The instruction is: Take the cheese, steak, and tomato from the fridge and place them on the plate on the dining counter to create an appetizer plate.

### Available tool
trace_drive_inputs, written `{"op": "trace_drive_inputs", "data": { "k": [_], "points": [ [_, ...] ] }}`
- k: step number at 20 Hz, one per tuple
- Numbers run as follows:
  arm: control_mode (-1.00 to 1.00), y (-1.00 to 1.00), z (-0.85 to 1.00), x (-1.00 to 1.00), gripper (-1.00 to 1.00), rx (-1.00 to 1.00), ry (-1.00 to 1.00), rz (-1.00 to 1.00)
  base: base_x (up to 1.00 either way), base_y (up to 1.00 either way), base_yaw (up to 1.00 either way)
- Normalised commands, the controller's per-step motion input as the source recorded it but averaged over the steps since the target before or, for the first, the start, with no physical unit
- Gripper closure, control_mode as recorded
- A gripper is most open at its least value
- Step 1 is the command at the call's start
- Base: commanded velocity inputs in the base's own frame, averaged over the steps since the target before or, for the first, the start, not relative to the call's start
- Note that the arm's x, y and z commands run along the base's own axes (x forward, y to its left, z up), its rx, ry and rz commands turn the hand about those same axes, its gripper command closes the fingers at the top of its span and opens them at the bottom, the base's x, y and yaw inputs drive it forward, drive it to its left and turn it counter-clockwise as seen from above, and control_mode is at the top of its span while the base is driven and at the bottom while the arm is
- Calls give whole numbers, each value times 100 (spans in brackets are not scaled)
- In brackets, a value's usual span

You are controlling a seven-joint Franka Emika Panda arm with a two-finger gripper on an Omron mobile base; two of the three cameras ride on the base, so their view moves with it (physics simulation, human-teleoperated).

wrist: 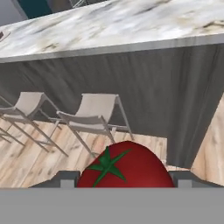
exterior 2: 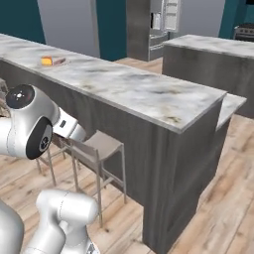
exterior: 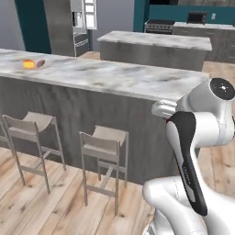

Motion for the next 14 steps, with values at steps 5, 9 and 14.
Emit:
{"op": "trace_drive_inputs", "data": {
  "k": [5,9,14],
  "points": [
    [100,0,0,0,100,0,0,0,15,100,-28],
    [100,0,0,0,100,0,0,0,16,100,-25],
    [100,0,0,0,100,0,0,0,15,100,-23]
  ]
}}
